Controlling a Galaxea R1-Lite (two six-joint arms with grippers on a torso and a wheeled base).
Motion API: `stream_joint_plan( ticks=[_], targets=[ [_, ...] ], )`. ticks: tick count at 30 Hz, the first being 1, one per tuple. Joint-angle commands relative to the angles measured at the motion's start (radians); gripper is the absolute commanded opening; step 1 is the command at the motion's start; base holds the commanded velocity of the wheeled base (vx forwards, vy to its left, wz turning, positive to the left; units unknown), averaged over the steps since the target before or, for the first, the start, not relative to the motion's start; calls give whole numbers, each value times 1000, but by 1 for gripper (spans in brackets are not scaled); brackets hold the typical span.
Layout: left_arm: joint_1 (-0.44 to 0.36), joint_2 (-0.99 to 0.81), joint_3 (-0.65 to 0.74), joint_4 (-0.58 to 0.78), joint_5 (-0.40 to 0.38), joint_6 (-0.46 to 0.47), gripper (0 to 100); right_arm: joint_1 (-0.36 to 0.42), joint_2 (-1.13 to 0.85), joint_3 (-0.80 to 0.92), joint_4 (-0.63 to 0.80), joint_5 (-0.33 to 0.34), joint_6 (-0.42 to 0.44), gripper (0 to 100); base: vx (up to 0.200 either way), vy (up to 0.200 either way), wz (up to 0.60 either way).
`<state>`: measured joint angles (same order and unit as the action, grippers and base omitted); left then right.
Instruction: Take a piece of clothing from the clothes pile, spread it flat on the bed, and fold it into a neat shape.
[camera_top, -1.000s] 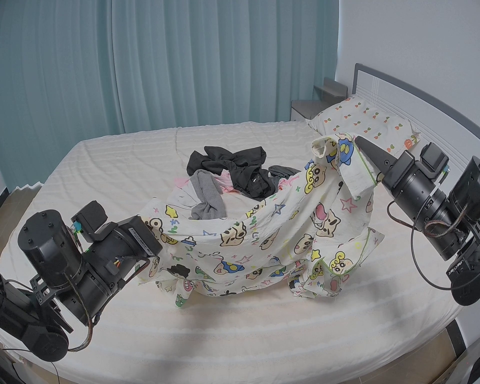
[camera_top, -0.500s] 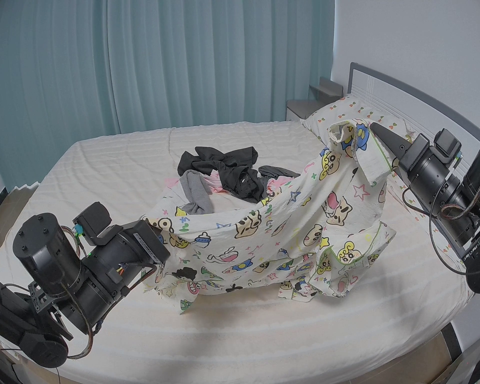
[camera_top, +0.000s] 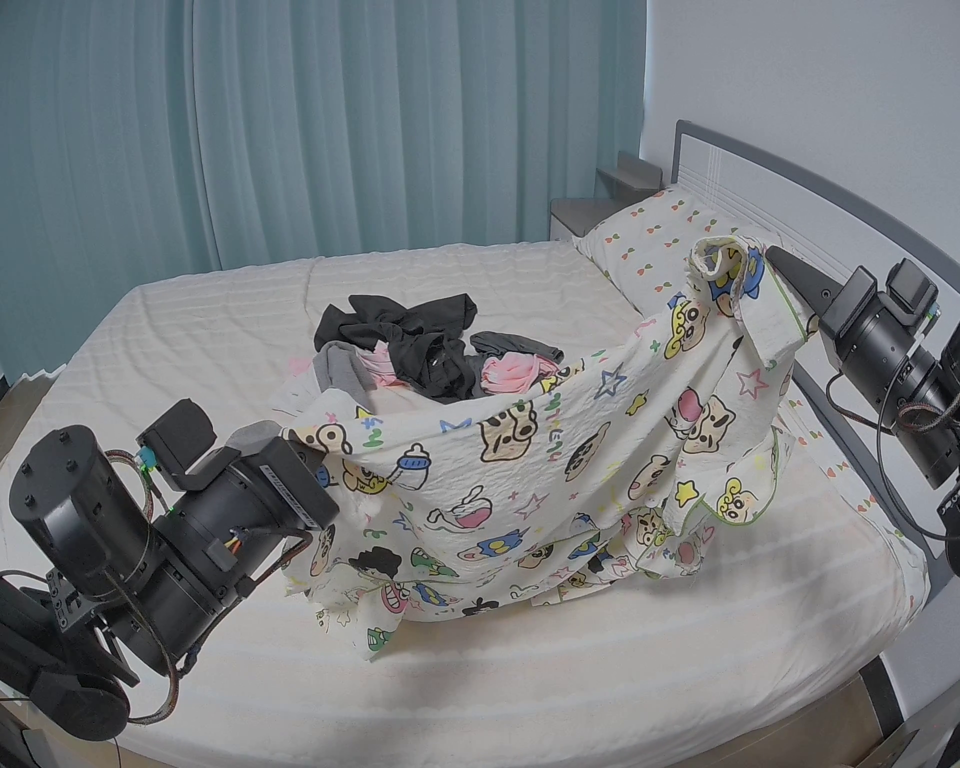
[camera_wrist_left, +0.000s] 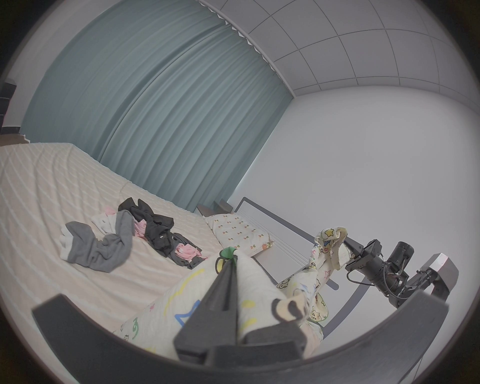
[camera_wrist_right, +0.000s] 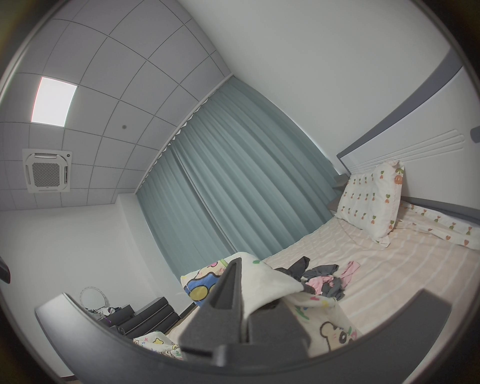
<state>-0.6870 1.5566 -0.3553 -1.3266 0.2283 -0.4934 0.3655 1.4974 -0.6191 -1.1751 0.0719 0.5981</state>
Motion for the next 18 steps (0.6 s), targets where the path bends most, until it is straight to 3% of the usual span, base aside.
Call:
stream_joint_plan(
  ticks=[1, 14, 18],
  targets=[
    [-16, 3, -1, 0, 0, -2, 0, -10, -3, 12, -1, 0, 0, 0, 0, -200, 0],
    [-17, 8, -7, 0, 3, 3, 0, -37, -31, 30, -3, 23, 0, 0, 0, -200, 0],
    [-19, 8, -8, 0, 5, 7, 0, -37, -40, 32, -3, 29, 0, 0, 0, 0, 0]
  ],
)
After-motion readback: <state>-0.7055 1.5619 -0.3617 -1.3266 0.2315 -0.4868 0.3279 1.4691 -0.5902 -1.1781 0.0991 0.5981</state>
